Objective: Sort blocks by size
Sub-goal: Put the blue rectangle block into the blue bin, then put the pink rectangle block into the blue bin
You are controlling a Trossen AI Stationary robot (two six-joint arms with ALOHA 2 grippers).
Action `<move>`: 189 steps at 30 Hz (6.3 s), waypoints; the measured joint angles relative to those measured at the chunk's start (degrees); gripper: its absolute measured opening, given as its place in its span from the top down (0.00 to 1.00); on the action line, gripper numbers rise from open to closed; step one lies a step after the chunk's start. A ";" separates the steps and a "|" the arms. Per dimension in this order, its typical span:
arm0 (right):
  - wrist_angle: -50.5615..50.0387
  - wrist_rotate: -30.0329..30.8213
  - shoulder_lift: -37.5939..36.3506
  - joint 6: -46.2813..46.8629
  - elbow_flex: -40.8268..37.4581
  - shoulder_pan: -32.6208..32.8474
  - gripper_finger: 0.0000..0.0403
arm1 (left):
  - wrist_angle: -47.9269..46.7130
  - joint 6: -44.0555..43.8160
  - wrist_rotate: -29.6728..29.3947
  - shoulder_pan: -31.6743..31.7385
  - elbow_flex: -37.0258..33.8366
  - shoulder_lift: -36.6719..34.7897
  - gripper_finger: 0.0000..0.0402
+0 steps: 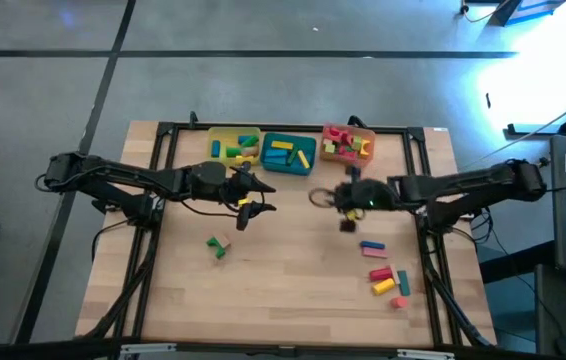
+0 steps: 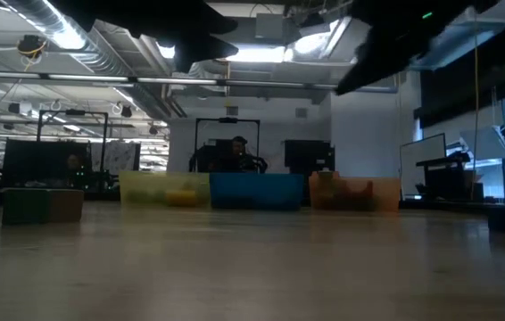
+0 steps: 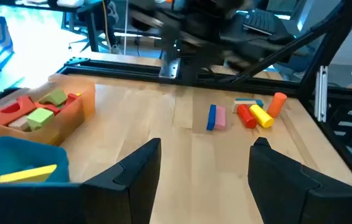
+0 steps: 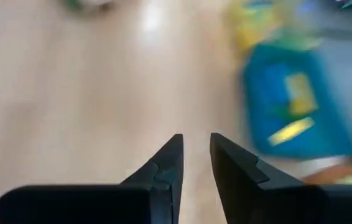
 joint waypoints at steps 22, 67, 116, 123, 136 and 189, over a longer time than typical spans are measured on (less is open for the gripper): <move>-33.29 -18.09 1.62 44.71 -1.65 8.72 0.43 | 28.74 -4.22 -5.40 -0.57 -25.65 -2.47 0.49; -25.35 -17.71 15.47 40.64 -9.97 8.68 0.60 | 34.60 -7.26 -5.81 -0.59 -30.88 -2.82 0.49; 38.65 -19.76 19.90 5.49 -4.06 -31.78 0.75 | 36.43 -8.02 -5.76 -1.87 -30.82 -2.80 0.49; 19.58 -38.90 13.51 11.57 4.08 -31.24 0.75 | 36.35 -7.63 -5.75 -1.86 -30.84 -2.80 0.49; 6.03 -61.39 13.02 23.07 8.46 -14.80 0.75 | 36.39 -7.48 -5.75 -1.84 -30.84 -2.80 0.49; -31.10 -19.09 17.28 39.74 -4.38 23.69 0.57 | 37.62 -2.47 -5.75 -6.91 -30.88 -2.82 0.49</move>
